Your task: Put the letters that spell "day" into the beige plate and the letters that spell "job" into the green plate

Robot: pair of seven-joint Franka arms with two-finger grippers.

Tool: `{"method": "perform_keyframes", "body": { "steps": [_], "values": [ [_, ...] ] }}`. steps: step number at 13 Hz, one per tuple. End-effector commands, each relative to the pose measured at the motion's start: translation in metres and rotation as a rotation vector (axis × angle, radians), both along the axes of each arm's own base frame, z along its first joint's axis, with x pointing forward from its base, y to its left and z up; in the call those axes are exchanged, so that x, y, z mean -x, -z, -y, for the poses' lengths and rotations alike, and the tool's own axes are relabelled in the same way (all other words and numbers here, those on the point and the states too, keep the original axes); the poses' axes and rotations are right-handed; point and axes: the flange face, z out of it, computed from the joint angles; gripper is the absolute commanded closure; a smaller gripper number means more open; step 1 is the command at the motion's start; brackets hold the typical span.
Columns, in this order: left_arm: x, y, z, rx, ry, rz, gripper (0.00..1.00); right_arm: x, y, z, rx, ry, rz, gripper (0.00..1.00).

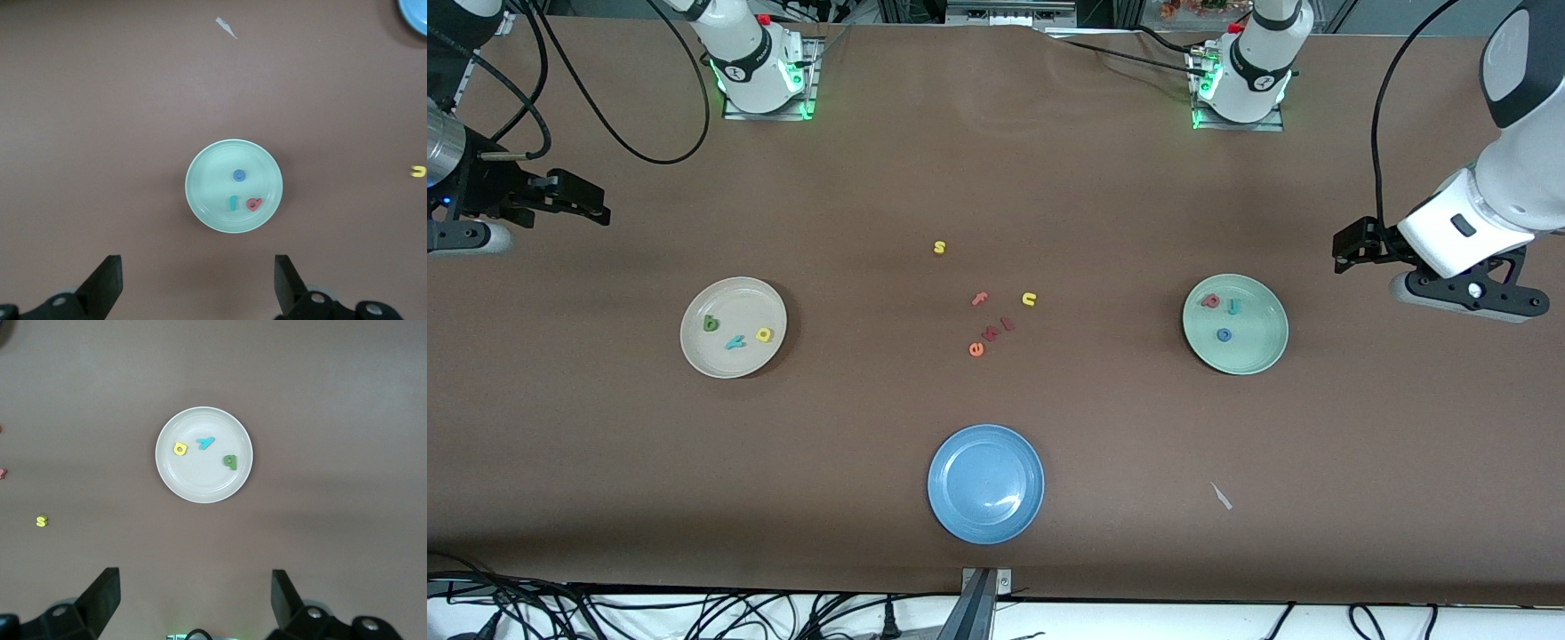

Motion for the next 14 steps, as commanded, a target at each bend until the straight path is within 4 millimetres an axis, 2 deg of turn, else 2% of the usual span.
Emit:
{"method": "perform_keyframes", "body": {
  "steps": [1,3,4,5,6,10,14],
  "values": [
    [0.035,-0.018,-0.005,0.064,-0.062,0.015,0.00,0.001,-0.002,0.001,-0.012,-0.008,-0.006,0.00],
    [0.058,-0.033,-0.012,0.054,-0.065,0.037,0.00,0.001,-0.002,0.000,-0.013,-0.008,-0.008,0.00],
    [0.070,-0.043,-0.007,0.055,-0.048,0.052,0.00,0.001,-0.002,0.001,-0.012,-0.008,-0.009,0.00],
    [0.073,-0.044,-0.004,0.051,-0.053,0.043,0.00,0.002,-0.002,0.001,-0.012,-0.007,-0.012,0.00],
    [0.073,-0.042,-0.013,0.049,-0.070,0.034,0.00,0.002,-0.002,0.001,-0.012,-0.008,-0.012,0.00],
    [0.071,-0.041,-0.012,0.011,-0.109,0.036,0.00,0.002,-0.002,0.001,-0.012,-0.007,-0.011,0.00],
    [0.061,-0.040,-0.007,0.009,-0.101,0.034,0.00,0.001,-0.001,0.001,-0.012,-0.007,-0.012,0.00]
  ]
}}
